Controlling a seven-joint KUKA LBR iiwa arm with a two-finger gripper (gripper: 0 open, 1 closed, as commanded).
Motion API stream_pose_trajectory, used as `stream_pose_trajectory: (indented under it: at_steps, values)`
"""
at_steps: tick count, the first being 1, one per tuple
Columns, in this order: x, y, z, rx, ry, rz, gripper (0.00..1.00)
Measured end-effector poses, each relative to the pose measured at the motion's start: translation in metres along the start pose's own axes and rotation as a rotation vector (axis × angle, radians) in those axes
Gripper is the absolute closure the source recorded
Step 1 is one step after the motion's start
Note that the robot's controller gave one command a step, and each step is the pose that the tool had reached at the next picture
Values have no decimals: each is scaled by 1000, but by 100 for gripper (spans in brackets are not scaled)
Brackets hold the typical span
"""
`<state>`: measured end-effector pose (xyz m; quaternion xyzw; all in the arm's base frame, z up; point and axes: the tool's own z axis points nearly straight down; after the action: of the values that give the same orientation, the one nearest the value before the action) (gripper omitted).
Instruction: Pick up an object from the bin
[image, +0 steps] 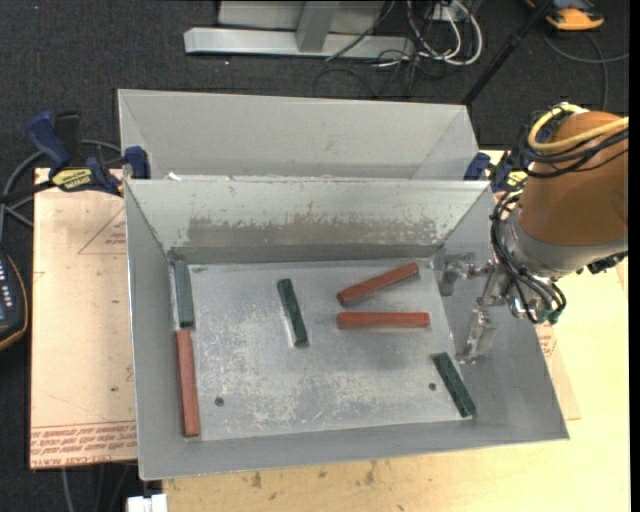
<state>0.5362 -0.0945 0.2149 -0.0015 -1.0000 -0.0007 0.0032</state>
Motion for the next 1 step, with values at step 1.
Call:
stream_pose_trajectory:
  at_steps: [1]
  values:
    - [-36,-5,148,0,-6,-11,0]
